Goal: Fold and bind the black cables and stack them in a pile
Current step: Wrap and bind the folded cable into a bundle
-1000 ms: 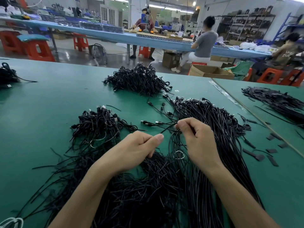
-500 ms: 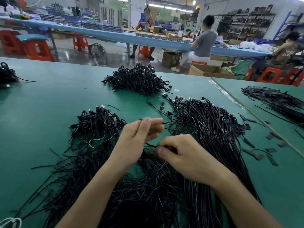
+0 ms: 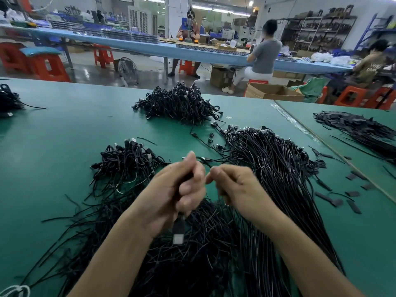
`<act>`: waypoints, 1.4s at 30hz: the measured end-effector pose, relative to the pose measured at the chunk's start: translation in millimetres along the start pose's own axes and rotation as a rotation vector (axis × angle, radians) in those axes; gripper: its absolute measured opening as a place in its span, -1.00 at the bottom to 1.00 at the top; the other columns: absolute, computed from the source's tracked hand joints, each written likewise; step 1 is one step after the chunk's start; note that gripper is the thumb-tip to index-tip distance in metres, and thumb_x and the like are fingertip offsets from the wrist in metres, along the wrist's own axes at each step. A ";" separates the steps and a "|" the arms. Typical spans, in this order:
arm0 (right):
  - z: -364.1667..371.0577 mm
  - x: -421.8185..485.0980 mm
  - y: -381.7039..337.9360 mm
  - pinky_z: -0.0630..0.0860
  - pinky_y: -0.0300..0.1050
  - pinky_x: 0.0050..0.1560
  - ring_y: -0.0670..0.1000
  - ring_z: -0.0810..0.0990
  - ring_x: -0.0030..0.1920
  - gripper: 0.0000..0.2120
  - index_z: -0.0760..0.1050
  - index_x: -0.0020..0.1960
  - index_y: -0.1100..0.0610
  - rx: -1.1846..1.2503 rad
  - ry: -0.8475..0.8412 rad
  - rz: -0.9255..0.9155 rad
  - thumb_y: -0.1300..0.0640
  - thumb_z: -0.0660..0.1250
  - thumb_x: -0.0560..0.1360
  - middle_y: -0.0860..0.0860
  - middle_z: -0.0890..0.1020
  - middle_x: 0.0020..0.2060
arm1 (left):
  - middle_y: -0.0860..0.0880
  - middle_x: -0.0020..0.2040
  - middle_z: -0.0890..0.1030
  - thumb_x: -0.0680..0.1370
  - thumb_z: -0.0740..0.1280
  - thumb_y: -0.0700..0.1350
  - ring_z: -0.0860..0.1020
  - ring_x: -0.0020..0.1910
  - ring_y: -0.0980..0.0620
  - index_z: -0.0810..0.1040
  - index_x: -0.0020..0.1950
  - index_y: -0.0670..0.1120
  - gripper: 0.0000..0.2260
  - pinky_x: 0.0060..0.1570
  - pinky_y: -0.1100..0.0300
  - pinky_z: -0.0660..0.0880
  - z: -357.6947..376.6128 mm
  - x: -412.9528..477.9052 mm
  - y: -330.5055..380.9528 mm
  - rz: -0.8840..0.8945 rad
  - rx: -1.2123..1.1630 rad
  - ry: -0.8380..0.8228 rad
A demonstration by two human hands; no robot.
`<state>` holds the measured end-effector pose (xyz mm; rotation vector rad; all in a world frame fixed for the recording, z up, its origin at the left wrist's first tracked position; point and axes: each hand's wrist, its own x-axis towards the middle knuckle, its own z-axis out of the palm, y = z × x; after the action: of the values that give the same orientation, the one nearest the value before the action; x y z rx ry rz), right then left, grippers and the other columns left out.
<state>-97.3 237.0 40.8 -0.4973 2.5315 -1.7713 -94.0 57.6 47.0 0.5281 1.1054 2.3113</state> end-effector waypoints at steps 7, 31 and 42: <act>13.2 -11.1 -10.1 0.30 -0.22 -0.47 -0.12 0.35 -0.49 -0.76 0.53 -0.15 0.05 -0.424 -0.200 -0.044 0.01 0.23 0.64 -0.08 0.50 -0.47 | -0.10 0.04 0.72 0.59 0.20 0.01 0.67 0.11 -0.05 0.63 0.17 -0.14 -0.66 0.05 0.23 0.59 -5.0 15.4 -19.1 0.464 0.381 0.426; 24.0 -16.6 -6.0 0.32 -0.24 -0.43 -0.14 0.40 -0.48 -0.77 0.56 -0.15 -0.04 -0.417 -0.170 -0.031 0.00 0.23 0.65 -0.13 0.50 -0.47 | -0.14 -0.04 0.72 0.57 0.21 0.00 0.71 -0.02 -0.05 0.70 0.04 -0.17 -0.65 -0.09 0.28 0.61 -1.8 5.9 1.4 0.371 0.085 0.342; -14.6 -22.6 -24.7 0.60 0.01 -0.12 -0.07 0.68 -0.24 -0.91 0.61 -0.18 0.00 -0.334 -0.064 -0.191 0.06 0.45 0.50 -0.12 0.69 -0.31 | -0.01 -0.47 0.55 0.71 0.09 0.00 0.53 -0.49 0.04 0.55 -0.29 -0.11 -0.56 -0.44 0.22 0.46 6.0 4.2 -16.6 -0.054 0.814 0.184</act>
<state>-72.4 248.7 64.9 -0.8157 2.8282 -1.3501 -89.3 72.5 37.8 0.5589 2.1255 1.8113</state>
